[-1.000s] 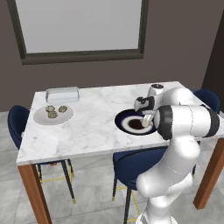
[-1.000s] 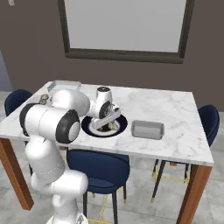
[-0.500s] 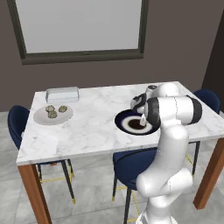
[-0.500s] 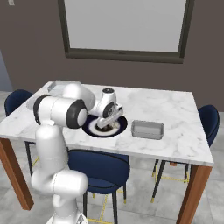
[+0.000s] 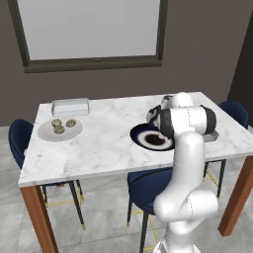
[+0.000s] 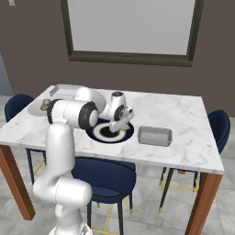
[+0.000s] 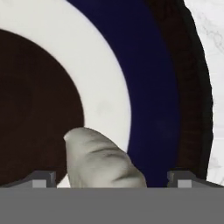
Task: Place two dumplings into each of the tupperware containers and then place the containers in the fridge.
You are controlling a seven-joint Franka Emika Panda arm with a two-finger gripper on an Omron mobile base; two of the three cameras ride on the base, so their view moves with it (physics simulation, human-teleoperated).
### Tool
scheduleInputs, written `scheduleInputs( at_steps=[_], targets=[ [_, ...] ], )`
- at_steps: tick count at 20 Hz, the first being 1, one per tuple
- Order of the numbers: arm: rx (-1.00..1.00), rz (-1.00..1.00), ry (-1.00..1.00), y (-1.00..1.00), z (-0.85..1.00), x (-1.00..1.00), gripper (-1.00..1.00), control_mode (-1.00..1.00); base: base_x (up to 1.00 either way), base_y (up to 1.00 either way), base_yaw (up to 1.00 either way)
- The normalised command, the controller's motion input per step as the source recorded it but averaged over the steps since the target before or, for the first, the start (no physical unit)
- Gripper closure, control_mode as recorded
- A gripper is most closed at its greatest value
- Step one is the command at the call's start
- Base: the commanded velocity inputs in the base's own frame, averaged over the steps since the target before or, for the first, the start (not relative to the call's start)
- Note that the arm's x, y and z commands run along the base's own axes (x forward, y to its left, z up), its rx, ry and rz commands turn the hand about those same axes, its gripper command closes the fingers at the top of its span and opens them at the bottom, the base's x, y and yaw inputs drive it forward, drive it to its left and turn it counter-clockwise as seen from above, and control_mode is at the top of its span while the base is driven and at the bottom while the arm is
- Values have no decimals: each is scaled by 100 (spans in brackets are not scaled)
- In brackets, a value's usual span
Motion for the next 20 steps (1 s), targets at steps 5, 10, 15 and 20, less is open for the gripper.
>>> scheduleInputs(
  at_steps=[5,10,15,20],
  targets=[
    [-7,0,3,-12,-54,5,100,-100,0,0,0],
    [24,-7,17,-87,20,-21,100,-100,0,0,0],
    [33,-19,4,-46,93,-78,100,-100,0,0,0],
    [14,-22,13,-34,78,-75,100,-100,0,0,0]
  ],
)
